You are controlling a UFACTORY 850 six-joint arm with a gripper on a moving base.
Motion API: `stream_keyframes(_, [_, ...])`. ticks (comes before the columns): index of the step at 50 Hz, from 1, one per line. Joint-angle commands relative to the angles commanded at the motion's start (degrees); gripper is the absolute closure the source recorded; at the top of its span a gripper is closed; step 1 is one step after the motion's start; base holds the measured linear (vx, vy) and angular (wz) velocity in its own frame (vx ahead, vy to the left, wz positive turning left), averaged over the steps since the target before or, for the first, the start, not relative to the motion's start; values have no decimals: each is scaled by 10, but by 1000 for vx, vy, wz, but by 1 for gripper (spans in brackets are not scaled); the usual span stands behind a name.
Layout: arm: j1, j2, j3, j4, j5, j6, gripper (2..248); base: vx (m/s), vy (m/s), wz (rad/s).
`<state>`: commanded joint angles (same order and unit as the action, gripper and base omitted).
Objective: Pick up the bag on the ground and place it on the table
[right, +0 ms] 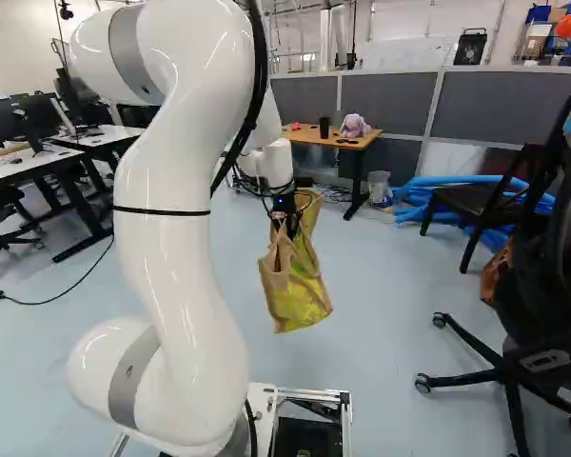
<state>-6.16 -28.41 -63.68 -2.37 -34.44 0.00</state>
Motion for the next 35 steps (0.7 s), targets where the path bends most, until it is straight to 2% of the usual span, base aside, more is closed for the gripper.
stream_keyframes(35, [2,63,7,0,-83,0,228,0,0,0])
